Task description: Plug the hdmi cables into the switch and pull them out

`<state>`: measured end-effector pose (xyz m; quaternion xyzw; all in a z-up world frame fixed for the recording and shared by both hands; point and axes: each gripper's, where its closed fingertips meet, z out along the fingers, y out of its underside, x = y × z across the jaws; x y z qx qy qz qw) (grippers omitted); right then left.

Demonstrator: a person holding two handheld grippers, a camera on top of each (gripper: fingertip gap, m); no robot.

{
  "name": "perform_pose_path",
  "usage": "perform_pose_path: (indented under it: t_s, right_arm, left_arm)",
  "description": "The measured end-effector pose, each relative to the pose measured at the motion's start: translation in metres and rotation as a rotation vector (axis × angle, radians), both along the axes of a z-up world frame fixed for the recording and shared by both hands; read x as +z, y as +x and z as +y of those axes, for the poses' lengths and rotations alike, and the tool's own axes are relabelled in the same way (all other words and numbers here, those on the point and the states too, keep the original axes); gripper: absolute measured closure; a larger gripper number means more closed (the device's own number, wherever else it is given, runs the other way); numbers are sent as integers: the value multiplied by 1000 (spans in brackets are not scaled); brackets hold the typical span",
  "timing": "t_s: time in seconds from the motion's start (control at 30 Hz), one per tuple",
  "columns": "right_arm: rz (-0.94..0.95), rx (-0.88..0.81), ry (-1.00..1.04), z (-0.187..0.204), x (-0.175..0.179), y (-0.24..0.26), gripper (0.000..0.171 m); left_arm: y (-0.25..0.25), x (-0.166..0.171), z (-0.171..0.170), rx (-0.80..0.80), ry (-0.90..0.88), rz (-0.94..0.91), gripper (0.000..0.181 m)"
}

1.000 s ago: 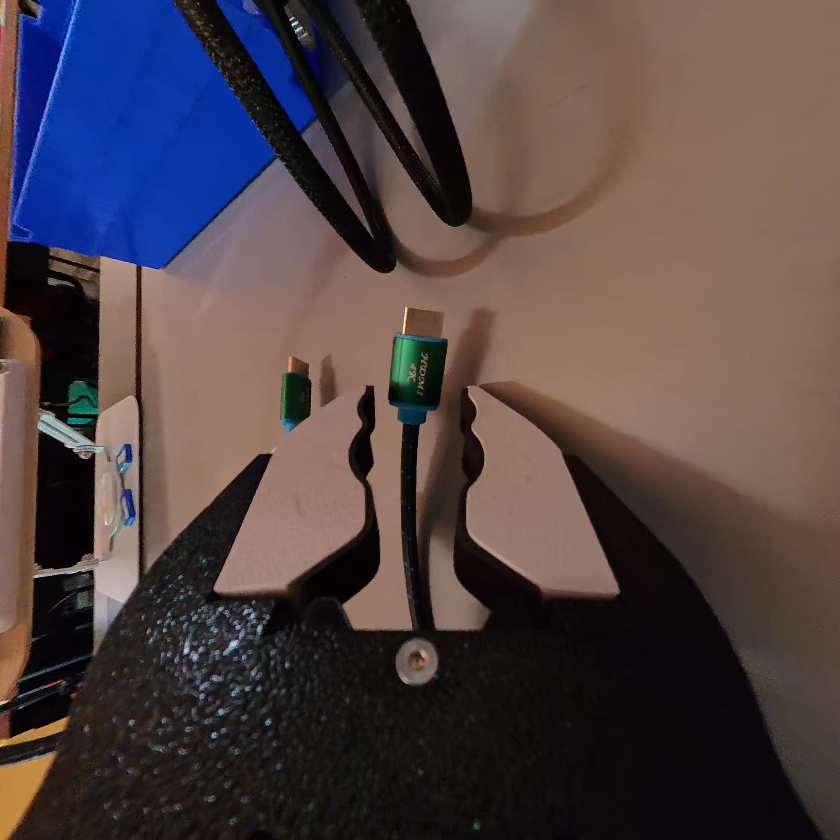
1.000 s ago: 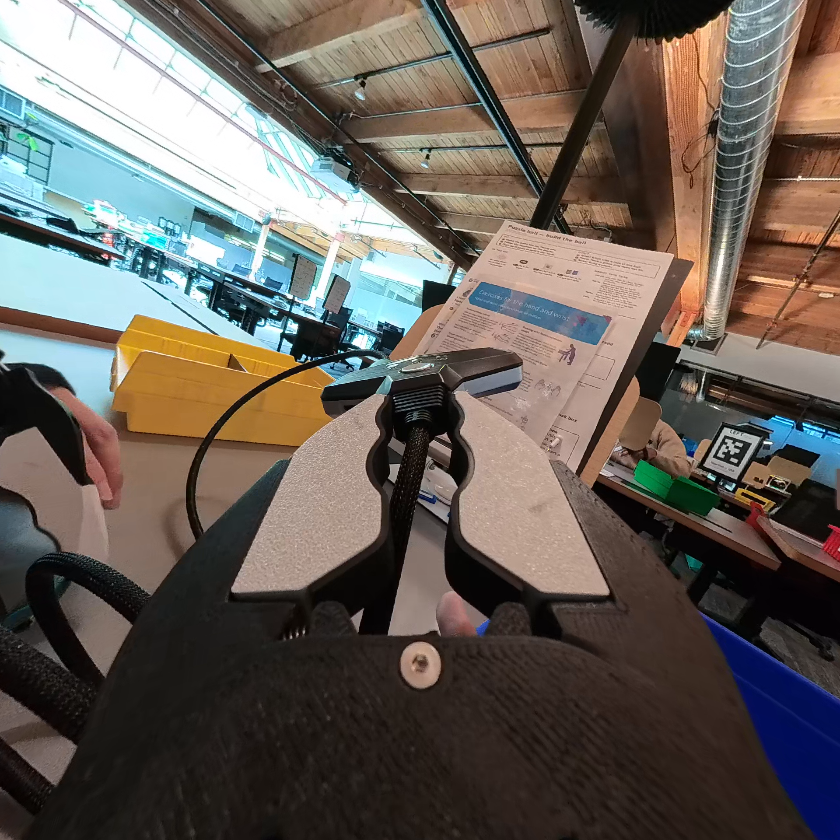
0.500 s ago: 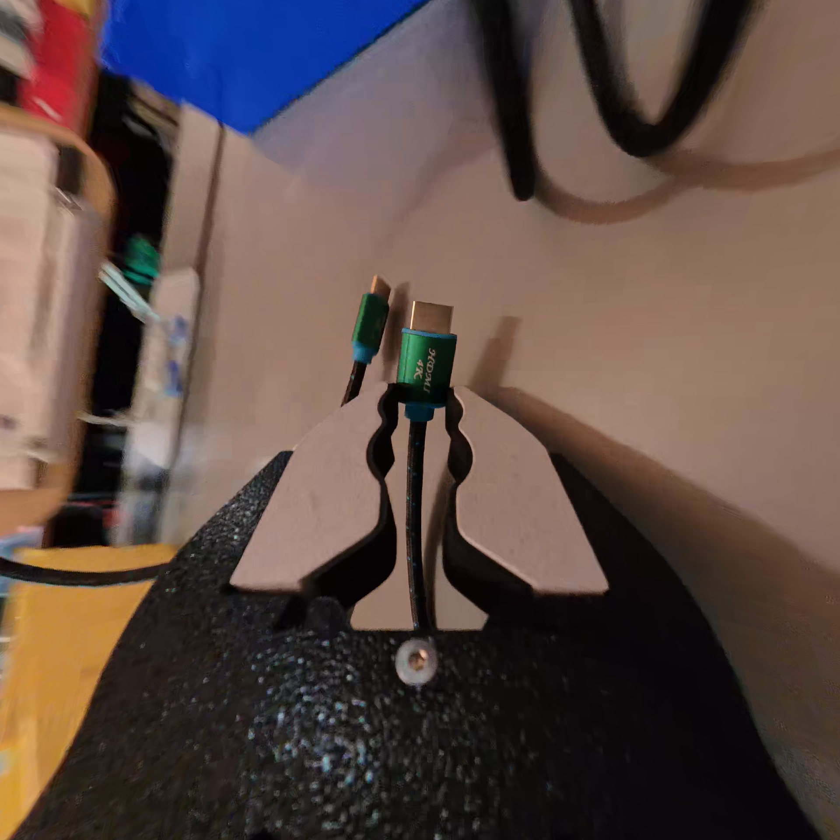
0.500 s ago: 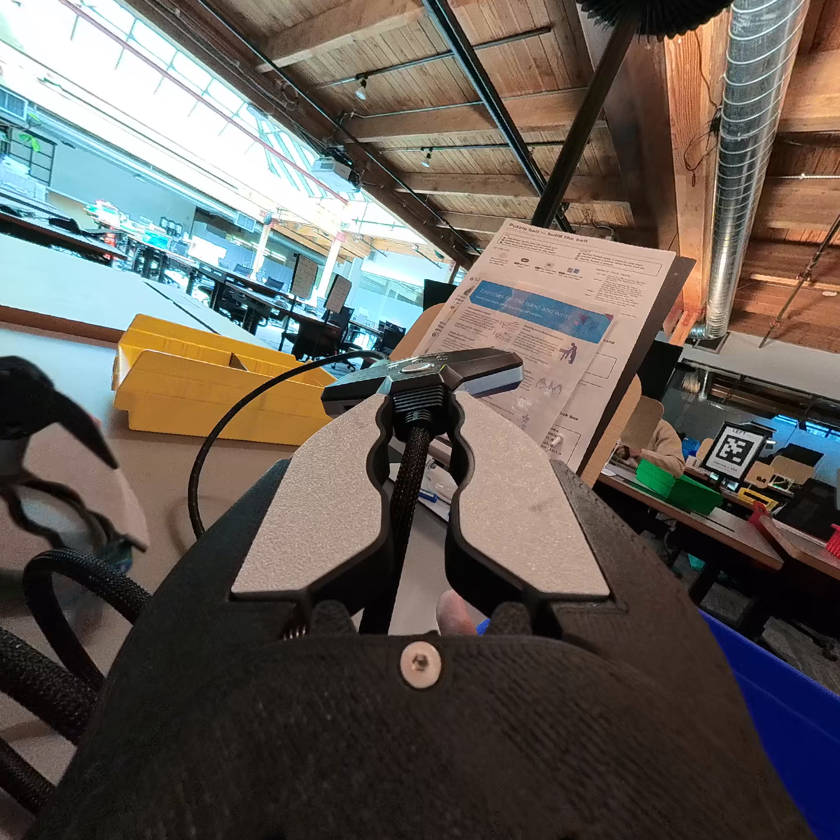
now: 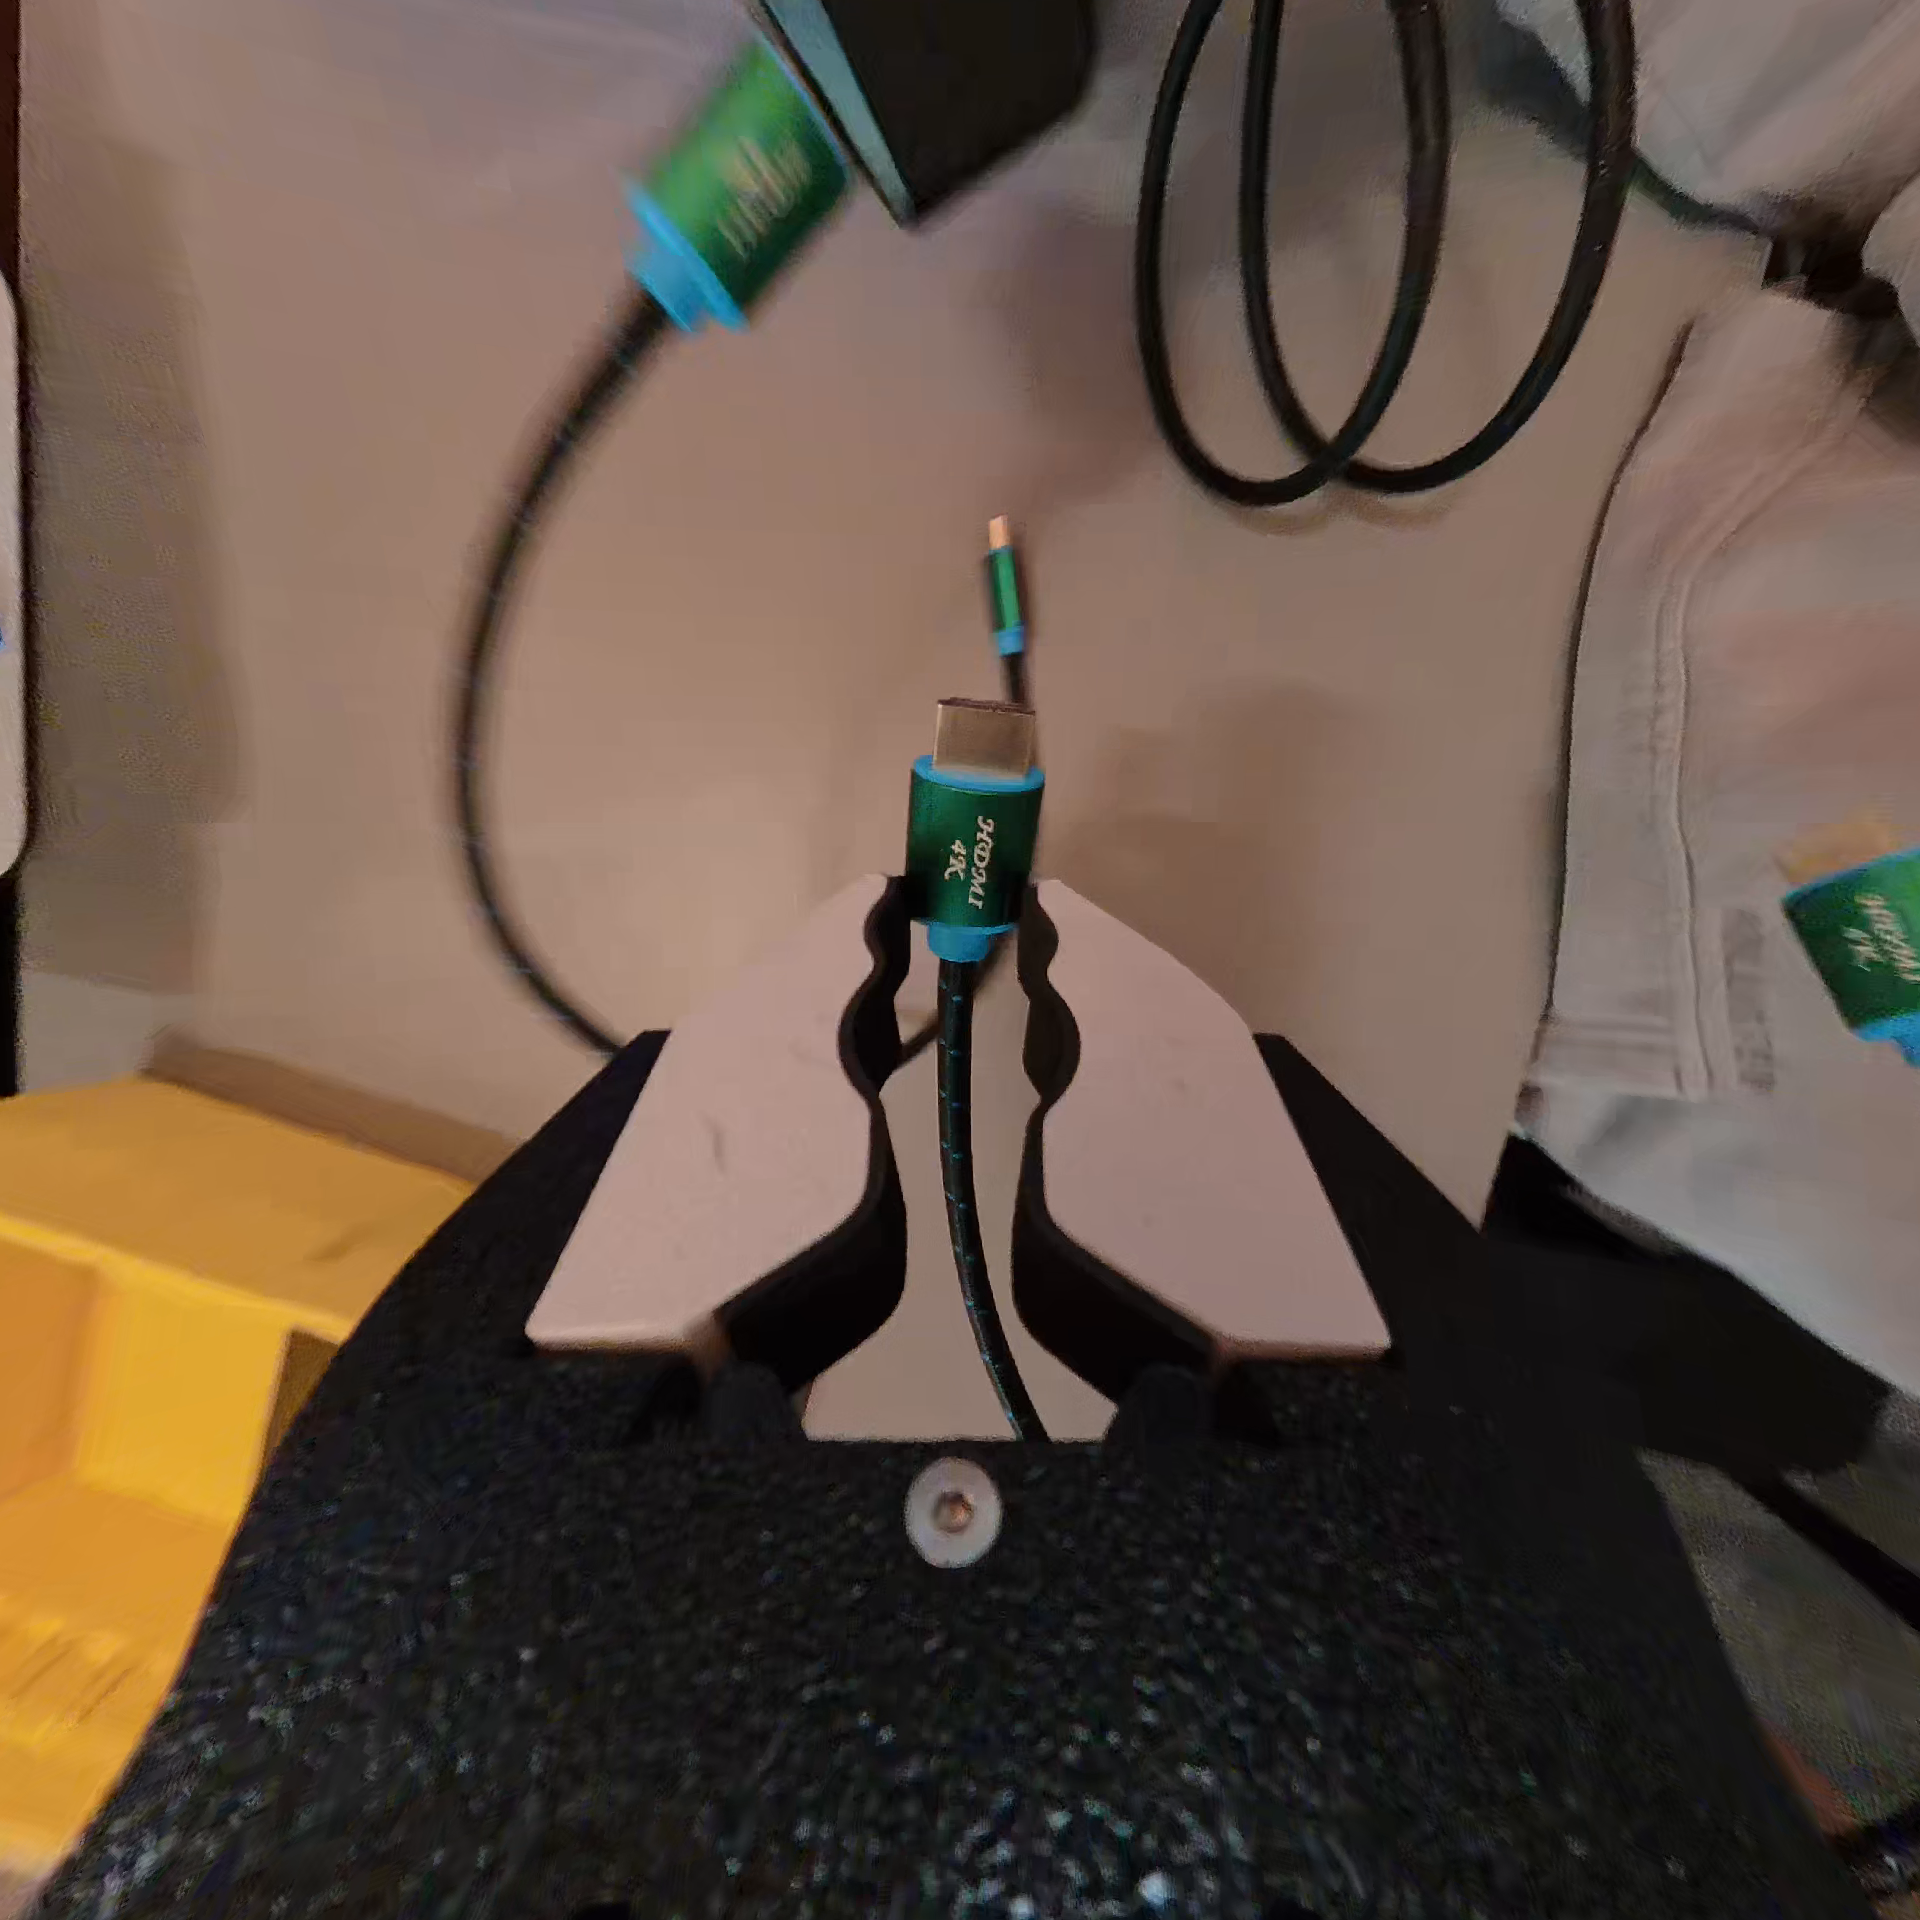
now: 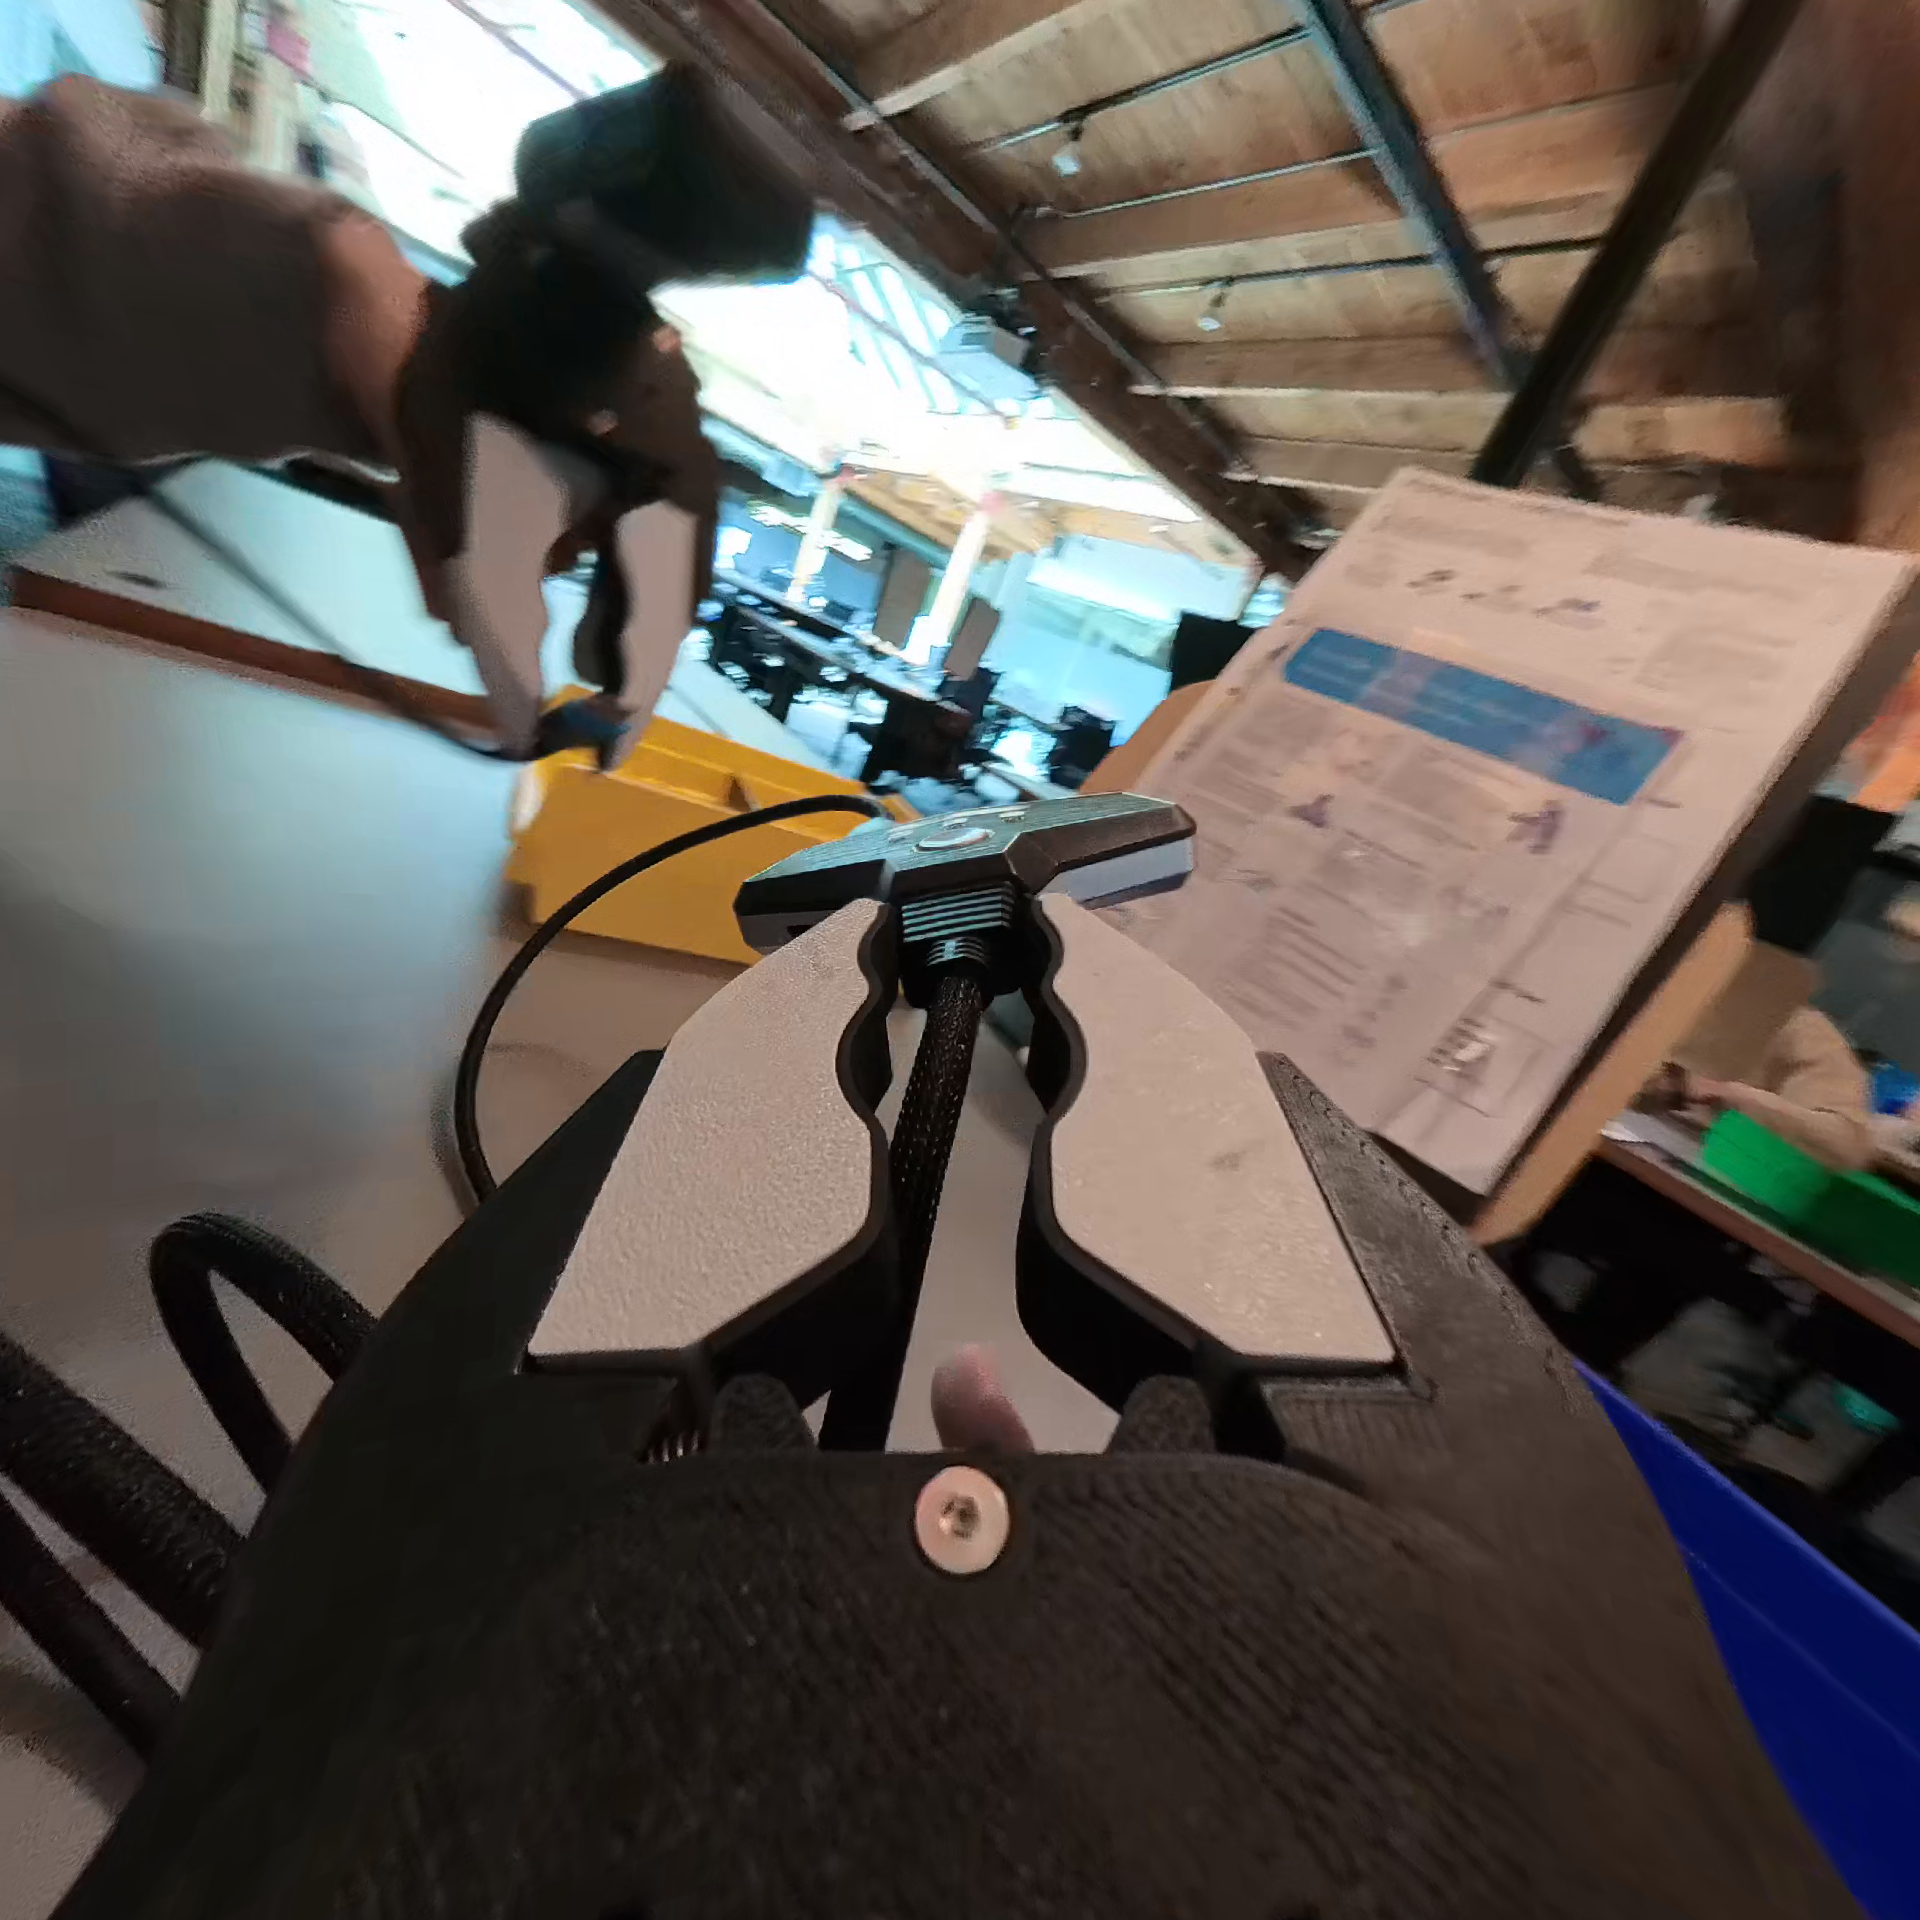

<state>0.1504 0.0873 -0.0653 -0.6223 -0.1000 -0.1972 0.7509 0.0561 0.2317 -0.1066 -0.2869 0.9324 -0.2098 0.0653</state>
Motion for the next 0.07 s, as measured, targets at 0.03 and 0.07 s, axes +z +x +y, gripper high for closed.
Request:
perform_pose_path:
  t_s: [0.03,0.07]
  right_arm:
    - [16,50,-33,5,-2,-7,148]
    - [40,107,-70,10,-4,-14,148]
  left_arm:
    - [1,11,5,-6,38,8,161]
    - [3,21,10,-14,82,8,161]
